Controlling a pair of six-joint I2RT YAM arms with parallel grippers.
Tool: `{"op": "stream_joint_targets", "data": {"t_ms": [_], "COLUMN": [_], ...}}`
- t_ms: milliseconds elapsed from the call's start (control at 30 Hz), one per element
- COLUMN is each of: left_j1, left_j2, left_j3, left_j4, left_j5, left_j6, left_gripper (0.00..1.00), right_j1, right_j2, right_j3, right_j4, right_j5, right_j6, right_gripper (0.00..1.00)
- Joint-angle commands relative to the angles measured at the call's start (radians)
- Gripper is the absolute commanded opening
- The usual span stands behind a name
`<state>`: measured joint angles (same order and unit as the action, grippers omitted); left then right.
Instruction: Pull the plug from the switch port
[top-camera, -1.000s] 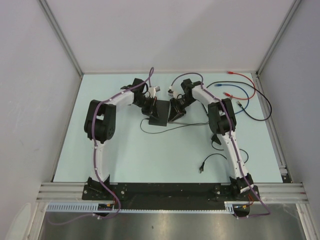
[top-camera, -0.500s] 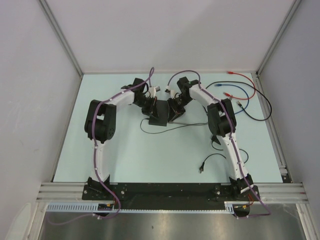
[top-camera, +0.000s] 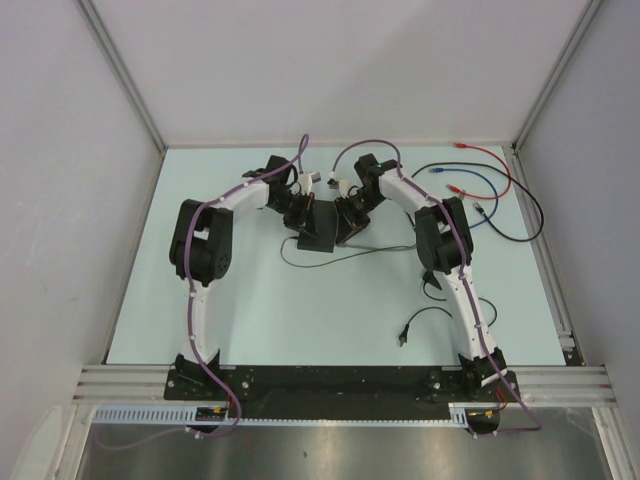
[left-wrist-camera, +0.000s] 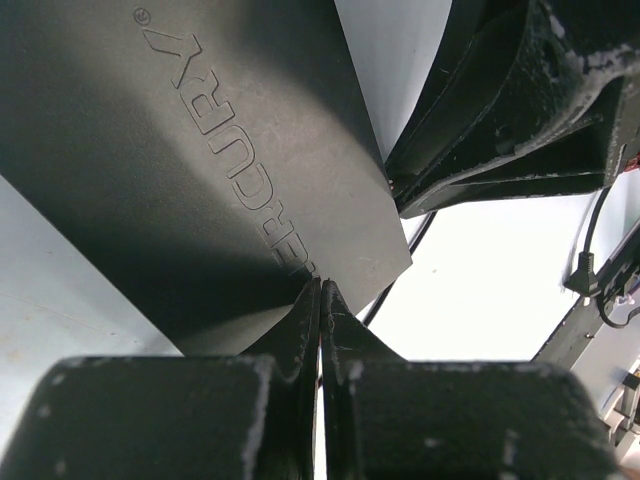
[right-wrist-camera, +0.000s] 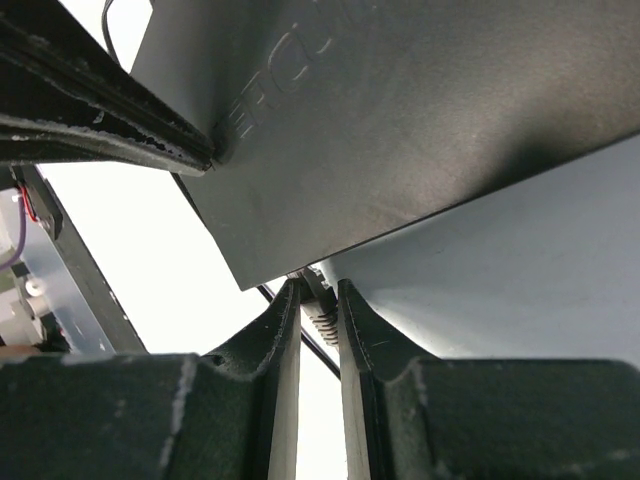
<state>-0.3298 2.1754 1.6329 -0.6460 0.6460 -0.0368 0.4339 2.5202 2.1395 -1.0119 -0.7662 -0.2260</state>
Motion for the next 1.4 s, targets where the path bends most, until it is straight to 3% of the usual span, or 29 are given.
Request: {"op": "stream_joint_targets", "data": {"t_ms": [0,700,1100,1367], "left_j1": [-0.006,-0.015,-0.020,-0.025], "left_j2": [0.043,0.029,0.021,0.018], "left_j3": [0.010,0.004,-0.004,-0.013], "left_j4": [-0.007,0.002,0.002,0.003], "left_j5": [-0.103,-0.112,-0.115,-0.118], "left_j6": [0.014,0.014,0.017,0.020], "left_gripper": [0.00,0.00,0.00,0.00], "right_j1": [0.011,0.026,0.048,-0.018], "right_j2": [0.043,0.026,-0.015,0.041], "right_j3": [-0.058,-0.116,-0.161,-0.066], "right_j4": [-0.080,-0.100,-0.103,-0.090], "right_j5": [0.154,0.304,0.248,0.292], "right_j6": [-0.096,-0.133,-0.105,-0.107], "right_gripper": [0.00,0.00,0.00,0.00]}}
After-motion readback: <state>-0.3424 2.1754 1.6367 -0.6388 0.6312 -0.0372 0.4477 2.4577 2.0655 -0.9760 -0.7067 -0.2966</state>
